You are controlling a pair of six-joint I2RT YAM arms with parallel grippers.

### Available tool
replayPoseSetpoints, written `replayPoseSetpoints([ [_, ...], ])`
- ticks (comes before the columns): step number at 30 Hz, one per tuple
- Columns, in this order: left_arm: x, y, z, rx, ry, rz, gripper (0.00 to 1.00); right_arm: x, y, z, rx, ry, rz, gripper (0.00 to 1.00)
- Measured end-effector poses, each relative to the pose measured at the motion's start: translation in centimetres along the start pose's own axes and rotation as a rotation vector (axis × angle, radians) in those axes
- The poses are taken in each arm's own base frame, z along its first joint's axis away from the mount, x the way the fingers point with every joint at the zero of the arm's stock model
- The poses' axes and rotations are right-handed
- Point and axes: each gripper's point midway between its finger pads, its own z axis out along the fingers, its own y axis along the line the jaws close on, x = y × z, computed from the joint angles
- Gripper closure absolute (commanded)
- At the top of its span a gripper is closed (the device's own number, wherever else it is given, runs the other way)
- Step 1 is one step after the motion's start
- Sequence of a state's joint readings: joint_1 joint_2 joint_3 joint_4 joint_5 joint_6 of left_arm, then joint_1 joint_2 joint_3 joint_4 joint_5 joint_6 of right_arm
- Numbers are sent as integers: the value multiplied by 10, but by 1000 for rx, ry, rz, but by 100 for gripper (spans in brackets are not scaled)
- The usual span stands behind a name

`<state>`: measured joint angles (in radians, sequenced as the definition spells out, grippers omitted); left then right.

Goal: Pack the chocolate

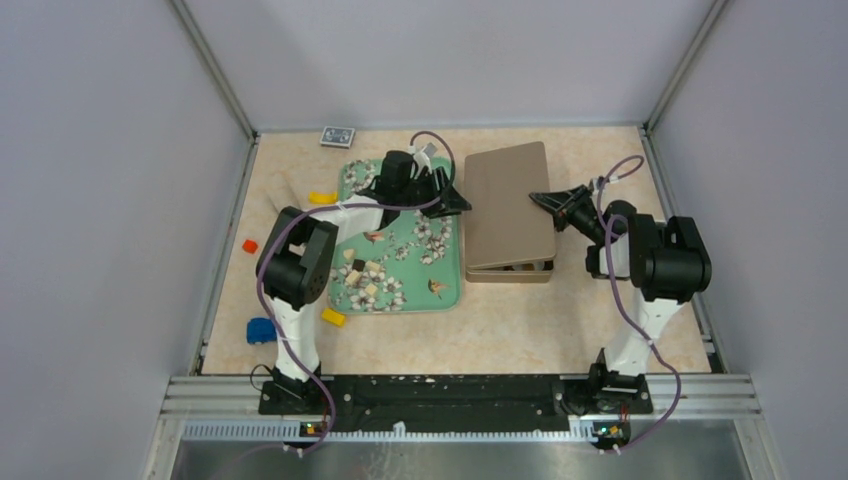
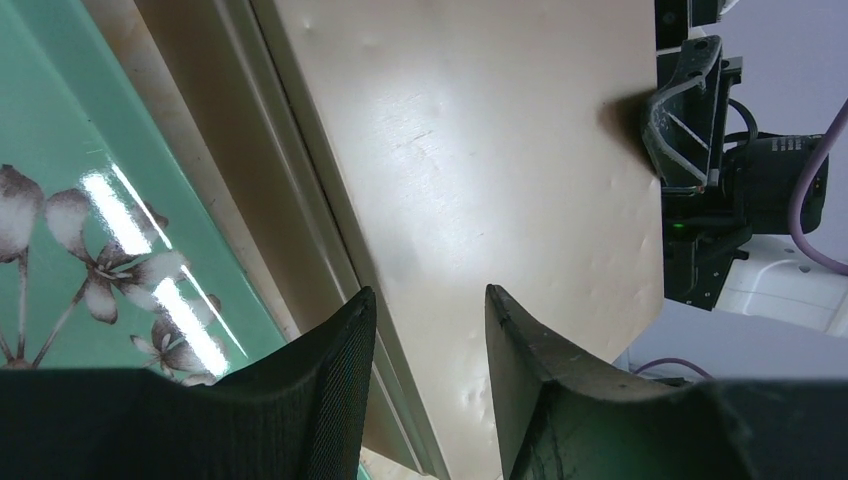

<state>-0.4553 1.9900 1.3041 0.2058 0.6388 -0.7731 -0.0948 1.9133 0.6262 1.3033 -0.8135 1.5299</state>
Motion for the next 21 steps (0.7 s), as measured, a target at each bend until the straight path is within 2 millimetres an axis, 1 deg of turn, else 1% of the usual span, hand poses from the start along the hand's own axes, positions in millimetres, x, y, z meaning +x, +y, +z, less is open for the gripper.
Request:
replayPoseSetpoints([
  [10,4,1,3,-1,8,-4,52,2,0,-1,-17,7,-6,100],
  [13,4,1,3,-1,8,-4,55,3,-4,-1,-15,12,1,100],
  [17,4,1,3,-1,8,-4,56,4,-15,-1,4,18,23,100],
  [21,4,1,3,-1,8,-4,57,4,-16,-1,-2,19,21,100],
])
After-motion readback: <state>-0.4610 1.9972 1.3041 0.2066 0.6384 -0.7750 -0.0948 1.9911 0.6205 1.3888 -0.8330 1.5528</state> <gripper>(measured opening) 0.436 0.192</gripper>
